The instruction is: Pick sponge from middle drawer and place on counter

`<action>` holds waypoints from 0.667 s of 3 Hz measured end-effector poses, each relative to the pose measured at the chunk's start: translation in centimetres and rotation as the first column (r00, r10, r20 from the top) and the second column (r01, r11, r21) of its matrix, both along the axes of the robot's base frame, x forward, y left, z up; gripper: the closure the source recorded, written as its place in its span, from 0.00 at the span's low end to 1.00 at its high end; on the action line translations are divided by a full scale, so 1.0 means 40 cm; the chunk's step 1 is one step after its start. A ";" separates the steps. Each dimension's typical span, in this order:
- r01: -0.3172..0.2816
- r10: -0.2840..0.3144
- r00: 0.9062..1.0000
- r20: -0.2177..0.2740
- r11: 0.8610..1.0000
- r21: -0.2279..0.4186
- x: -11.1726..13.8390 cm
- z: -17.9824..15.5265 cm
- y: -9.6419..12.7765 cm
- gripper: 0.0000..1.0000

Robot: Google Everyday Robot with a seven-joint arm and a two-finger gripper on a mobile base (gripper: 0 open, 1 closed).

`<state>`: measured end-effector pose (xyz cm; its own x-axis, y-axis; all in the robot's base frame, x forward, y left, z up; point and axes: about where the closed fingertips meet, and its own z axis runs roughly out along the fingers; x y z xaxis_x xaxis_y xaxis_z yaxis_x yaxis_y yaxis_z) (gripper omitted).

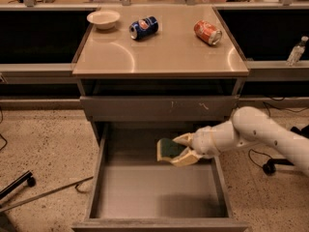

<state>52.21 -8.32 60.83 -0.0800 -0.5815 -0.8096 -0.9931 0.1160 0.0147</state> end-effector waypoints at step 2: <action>-0.072 0.062 0.970 0.236 0.997 0.032 0.032 0.551 0.052 1.00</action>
Offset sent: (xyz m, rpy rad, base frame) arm 0.0186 0.0273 0.3375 0.0607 -0.3433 0.0677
